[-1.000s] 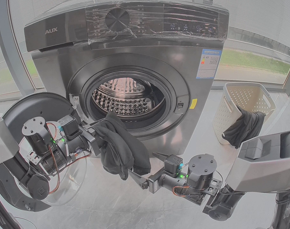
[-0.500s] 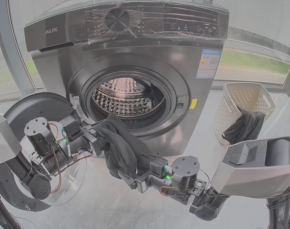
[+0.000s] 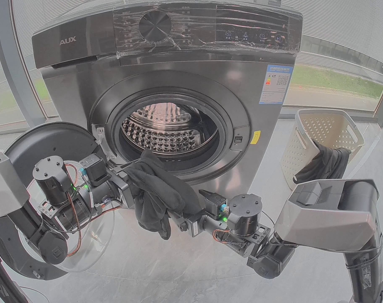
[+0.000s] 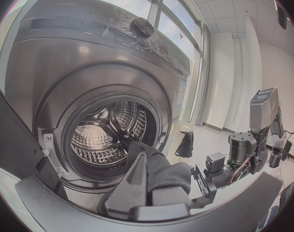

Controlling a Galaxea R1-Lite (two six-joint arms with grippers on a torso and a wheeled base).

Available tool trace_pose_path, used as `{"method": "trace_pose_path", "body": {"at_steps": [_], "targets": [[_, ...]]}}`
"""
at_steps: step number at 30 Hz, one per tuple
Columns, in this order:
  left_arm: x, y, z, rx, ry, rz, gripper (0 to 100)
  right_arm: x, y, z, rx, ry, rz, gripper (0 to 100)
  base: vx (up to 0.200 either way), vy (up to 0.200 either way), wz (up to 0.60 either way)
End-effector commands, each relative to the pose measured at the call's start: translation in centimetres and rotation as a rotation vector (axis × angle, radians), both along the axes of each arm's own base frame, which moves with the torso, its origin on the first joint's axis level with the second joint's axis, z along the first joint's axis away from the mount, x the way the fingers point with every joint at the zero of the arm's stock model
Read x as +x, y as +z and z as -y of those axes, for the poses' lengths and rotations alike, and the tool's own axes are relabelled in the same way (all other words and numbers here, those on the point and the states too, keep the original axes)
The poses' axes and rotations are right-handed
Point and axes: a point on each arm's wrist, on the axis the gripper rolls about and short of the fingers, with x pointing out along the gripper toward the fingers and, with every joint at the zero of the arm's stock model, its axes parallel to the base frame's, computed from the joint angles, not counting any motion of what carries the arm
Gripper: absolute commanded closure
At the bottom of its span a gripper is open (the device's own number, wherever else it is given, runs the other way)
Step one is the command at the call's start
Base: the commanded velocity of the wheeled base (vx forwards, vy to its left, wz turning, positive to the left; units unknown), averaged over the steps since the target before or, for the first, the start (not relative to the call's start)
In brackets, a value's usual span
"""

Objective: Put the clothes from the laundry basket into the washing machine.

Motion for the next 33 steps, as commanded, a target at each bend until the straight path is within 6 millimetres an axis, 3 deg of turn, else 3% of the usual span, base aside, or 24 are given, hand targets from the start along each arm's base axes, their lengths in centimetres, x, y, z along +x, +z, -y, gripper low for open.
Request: {"method": "trace_pose_path", "body": {"at_steps": [1,17,18,28,33], "targets": [[0.0,0.0,0.0,-0.001,0.0,0.003,100,0.6,0.0,0.5,0.003,-0.025,0.0,0,0.0,0.0,0.0],[-0.3,-0.2,0.3,0.003,-0.014,-0.004,100,2.2,0.6,-0.7,0.062,-0.037,0.049,0,0.0,0.0,0.0],[-0.3,-0.2,0.3,0.004,-0.014,-0.006,100,2.2,0.7,-0.8,0.066,-0.042,0.049,100,0.0,0.0,0.0],[0.0,-1.0,0.1,0.014,-0.003,-0.032,100,1.7,1.4,-0.9,0.08,-0.041,0.058,100,0.0,0.0,0.0],[0.4,-1.7,-0.3,0.022,0.009,-0.055,100,1.3,2.8,-0.3,0.095,-0.045,0.071,100,0.0,0.0,0.0]]}}
